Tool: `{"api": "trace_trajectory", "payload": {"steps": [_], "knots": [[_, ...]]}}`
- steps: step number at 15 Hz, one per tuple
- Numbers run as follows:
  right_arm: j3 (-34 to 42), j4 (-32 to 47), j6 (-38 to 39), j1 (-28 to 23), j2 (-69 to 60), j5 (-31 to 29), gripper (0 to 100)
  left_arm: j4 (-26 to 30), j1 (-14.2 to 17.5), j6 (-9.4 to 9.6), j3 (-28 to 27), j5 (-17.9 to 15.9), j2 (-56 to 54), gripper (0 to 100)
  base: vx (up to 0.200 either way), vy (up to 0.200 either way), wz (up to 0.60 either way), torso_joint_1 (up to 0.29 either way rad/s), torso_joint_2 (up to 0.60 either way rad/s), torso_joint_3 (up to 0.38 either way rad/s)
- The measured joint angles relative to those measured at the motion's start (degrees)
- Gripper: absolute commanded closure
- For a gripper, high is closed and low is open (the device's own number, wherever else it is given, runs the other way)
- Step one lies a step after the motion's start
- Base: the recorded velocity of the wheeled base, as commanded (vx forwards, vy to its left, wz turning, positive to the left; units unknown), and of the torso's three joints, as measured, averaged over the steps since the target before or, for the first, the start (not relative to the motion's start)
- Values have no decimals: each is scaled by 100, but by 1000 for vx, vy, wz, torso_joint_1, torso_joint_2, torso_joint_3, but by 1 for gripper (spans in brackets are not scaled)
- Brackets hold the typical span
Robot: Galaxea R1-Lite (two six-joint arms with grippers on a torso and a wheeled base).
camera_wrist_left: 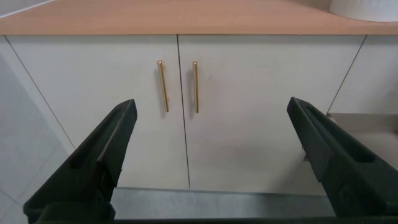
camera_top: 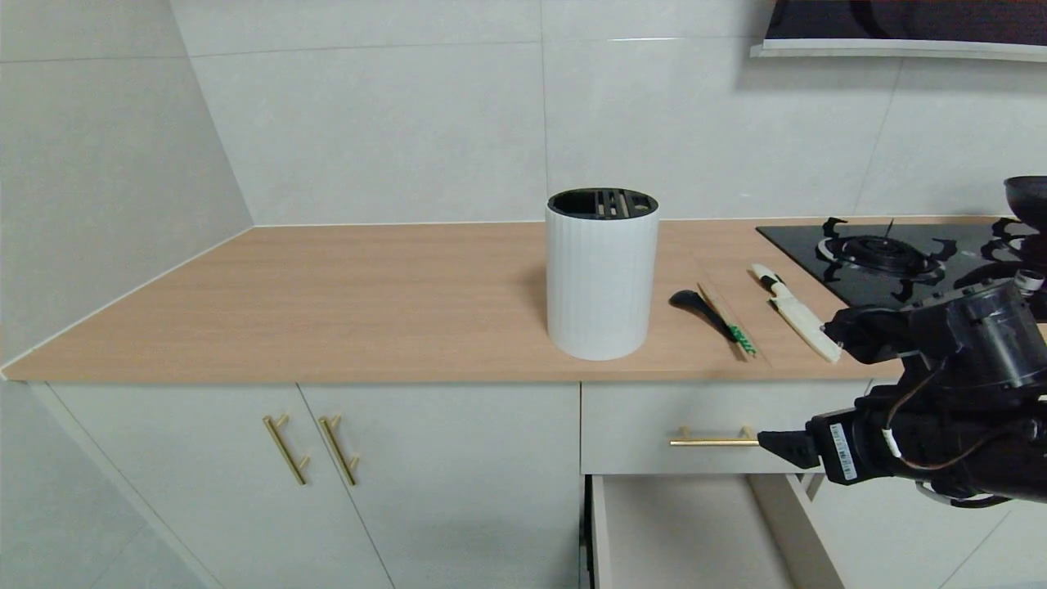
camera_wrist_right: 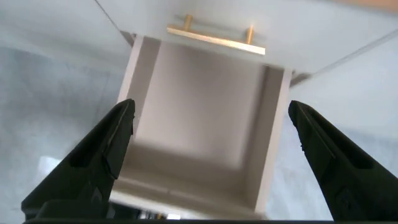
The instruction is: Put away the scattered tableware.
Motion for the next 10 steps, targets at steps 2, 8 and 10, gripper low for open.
{"api": "trace_trajectory", "payload": {"steps": [2, 8, 10], "knots": [[-40, -328, -5, -1, 40, -6, 0, 0, 1, 0, 0, 0, 0, 0, 0, 0, 0, 0, 0, 0], [-1515, -101, -84, -511, 603, 72, 0, 0, 0, 0, 2, 0, 0, 0, 0, 0, 0, 0, 0, 0], [-2158, 143, -22, -594, 1028, 60, 0, 0, 1, 0, 2, -2, 0, 0, 0, 0, 0, 0, 0, 0]]}}
